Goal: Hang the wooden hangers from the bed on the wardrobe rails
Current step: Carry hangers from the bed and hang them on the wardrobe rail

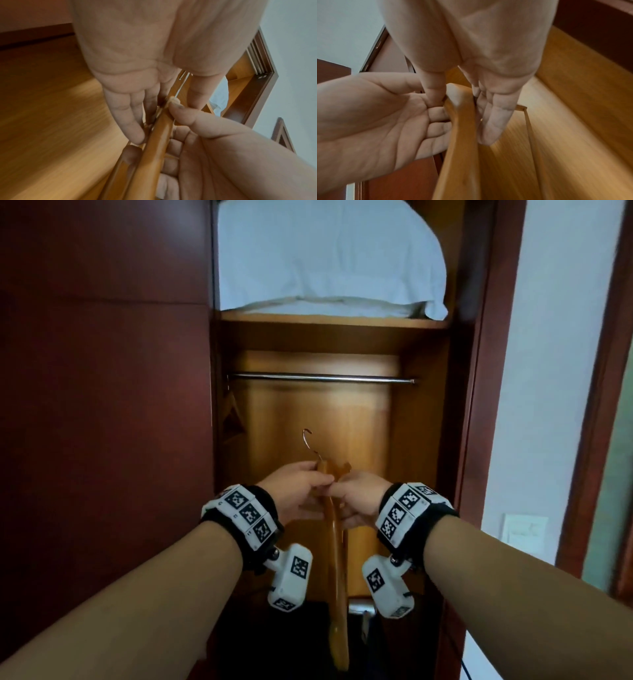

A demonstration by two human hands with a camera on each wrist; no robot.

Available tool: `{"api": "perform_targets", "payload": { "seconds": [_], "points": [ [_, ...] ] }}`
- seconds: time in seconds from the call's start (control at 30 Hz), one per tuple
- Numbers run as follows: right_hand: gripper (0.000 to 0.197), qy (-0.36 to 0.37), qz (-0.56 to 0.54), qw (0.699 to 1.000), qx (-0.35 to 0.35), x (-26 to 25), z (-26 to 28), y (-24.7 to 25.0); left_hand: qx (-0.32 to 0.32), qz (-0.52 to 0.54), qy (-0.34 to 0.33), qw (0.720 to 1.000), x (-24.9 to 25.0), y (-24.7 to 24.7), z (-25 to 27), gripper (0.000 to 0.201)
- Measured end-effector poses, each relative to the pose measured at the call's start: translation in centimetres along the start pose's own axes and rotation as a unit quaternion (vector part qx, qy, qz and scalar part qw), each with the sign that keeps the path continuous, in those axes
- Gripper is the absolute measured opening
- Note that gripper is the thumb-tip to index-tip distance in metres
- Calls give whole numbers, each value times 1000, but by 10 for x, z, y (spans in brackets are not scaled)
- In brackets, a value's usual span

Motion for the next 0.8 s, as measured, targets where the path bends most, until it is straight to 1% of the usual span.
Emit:
{"api": "perform_targets", "payload": {
  "seconds": [0.1,0.2,0.27,0.33,0.43,0.47,0.53,0.57,0.6,0.63,0.7,0.73,0.8],
  "points": [
    [42,33,-3,999,-4,-18,-34,2,17,-1,-13,1000,13,19,-26,25],
    [42,54,4,998,17,-35,-69,7,32,11,-34,999,26,39,-53,26],
    [44,59,10,997,37,-45,-94,14,43,16,-50,998,35,55,-73,31],
    [43,64,17,996,55,-57,-120,18,45,25,-57,997,44,71,-94,37],
    [42,66,6,996,58,-77,-154,16,37,27,-64,997,59,93,-121,37],
    [38,68,-5,996,57,-84,-165,15,37,29,-67,997,64,101,-129,37],
    [23,73,-26,996,49,-93,-183,13,44,27,-76,996,72,115,-144,33],
    [19,74,-32,996,49,-97,-190,12,50,27,-82,995,75,122,-151,31],
    [19,76,-32,995,50,-100,-197,11,58,29,-87,994,77,128,-156,28],
    [20,77,-34,995,54,-102,-204,10,66,32,-93,993,78,135,-161,27],
    [22,80,-22,995,64,-108,-223,7,82,27,-101,991,80,148,-173,32],
    [28,80,-13,994,73,-111,-233,7,88,24,-103,991,81,153,-178,35],
    [50,79,3,993,87,-114,-254,8,95,14,-103,990,84,160,-187,38]
  ]
}}
Point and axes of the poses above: each hand's wrist, its own z-axis away from the middle knuckle, its own y-axis out of the back of the hand, x = y × z, the point moved 10 cm from there along -z, towards the middle knuckle, and after that the axes turned 3 degrees about z, right-handed, at the moved point
